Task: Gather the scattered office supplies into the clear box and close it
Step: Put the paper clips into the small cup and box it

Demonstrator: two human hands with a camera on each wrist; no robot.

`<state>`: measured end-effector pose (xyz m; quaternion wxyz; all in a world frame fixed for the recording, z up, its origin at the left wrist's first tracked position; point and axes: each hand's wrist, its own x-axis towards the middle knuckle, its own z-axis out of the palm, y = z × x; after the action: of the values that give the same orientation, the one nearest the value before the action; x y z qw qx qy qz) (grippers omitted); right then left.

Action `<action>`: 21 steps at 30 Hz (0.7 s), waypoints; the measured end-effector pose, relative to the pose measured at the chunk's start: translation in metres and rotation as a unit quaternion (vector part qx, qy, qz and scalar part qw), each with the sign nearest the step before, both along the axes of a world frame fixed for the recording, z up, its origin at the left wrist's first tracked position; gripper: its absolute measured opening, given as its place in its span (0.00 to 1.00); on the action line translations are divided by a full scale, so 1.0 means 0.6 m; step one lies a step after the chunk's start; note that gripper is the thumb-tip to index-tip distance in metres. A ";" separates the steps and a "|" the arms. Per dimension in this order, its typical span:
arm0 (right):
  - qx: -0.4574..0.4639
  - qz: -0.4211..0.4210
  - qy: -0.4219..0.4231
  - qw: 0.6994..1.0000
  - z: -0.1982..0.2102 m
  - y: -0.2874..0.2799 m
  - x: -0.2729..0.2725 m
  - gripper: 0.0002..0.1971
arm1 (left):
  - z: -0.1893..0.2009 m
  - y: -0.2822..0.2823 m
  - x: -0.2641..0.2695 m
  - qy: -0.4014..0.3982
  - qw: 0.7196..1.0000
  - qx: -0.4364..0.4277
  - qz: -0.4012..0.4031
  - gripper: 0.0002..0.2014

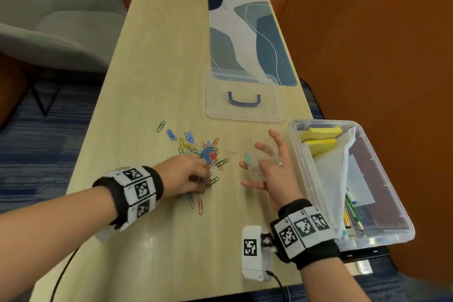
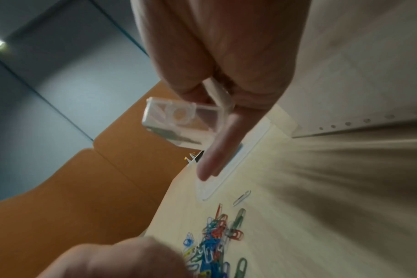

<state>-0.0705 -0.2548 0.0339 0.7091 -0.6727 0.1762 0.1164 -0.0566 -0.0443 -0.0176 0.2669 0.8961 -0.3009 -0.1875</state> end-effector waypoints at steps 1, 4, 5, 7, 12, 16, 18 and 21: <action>-0.006 0.004 0.002 1.000 -0.003 -0.001 -0.001 0.36 | 0.003 0.006 -0.005 0.028 0.999 -0.013 0.012 0.09; -0.001 0.004 0.014 1.000 -0.007 -0.004 0.001 0.32 | 0.002 0.011 -0.029 0.129 0.991 -0.018 -0.016 0.11; -0.001 0.003 0.016 1.000 -0.008 -0.004 0.002 0.31 | -0.002 0.004 -0.038 0.145 0.989 -0.002 -0.032 0.12; -0.009 0.000 0.009 1.000 -0.010 -0.003 0.002 0.29 | -0.014 -0.013 -0.042 0.134 0.990 0.021 -0.040 0.13; -0.030 -0.016 -0.007 0.999 -0.020 -0.005 0.001 0.27 | -0.016 -0.031 0.011 0.061 0.994 0.061 0.063 0.09; -0.065 -0.028 -0.008 0.997 -0.024 -0.002 0.003 0.30 | 0.008 -0.056 0.056 -0.002 0.996 0.055 0.068 0.19; -0.080 -0.037 0.003 0.996 -0.026 0.000 0.004 0.29 | 0.005 -0.073 0.073 -0.015 0.997 0.076 0.025 0.30; -0.104 -0.042 0.013 0.994 -0.028 0.002 0.005 0.25 | -0.015 -0.087 0.075 -0.014 0.993 0.119 -0.021 0.34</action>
<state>-0.0675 -0.2538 0.0173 0.6375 -0.7330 0.2246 0.0763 -0.0117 -0.0965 -0.0268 0.1500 0.9177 -0.2987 -0.2147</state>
